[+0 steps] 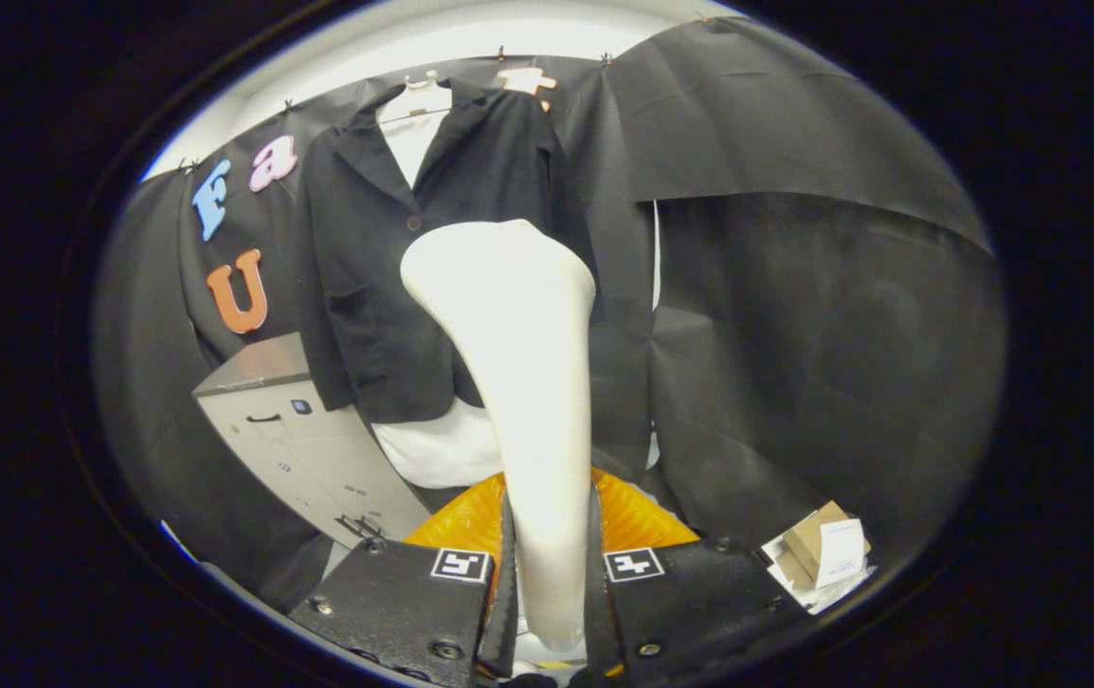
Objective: Iron the clothes twice with a garment steamer, once on the left side and once on the right side.
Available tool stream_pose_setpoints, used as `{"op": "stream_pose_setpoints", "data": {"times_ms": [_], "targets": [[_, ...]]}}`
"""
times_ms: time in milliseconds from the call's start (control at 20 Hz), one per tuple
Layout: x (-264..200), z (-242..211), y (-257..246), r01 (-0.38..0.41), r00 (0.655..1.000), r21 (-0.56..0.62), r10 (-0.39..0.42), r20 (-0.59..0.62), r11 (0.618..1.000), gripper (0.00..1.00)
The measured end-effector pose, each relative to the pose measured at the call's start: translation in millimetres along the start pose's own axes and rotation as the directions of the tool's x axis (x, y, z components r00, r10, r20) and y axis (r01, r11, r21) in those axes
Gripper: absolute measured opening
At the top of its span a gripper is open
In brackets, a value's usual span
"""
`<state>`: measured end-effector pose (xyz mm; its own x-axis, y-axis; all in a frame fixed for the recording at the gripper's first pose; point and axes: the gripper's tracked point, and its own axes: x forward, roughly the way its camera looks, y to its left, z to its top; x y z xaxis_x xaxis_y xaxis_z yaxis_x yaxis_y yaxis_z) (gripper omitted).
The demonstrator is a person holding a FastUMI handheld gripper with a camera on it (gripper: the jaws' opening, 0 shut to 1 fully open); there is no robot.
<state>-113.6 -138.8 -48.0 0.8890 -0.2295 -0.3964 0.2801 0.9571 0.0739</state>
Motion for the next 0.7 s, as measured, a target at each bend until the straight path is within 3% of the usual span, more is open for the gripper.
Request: {"op": "stream_pose_setpoints", "data": {"times_ms": [400, 700], "targets": [[-73, -9, -20, -0.134, 0.990, 0.000, 0.134, 0.037, 0.991, 0.30], [-126, -35, -45, -0.204, 0.977, -0.070, 0.207, 0.044, 0.977, 0.30]]}}
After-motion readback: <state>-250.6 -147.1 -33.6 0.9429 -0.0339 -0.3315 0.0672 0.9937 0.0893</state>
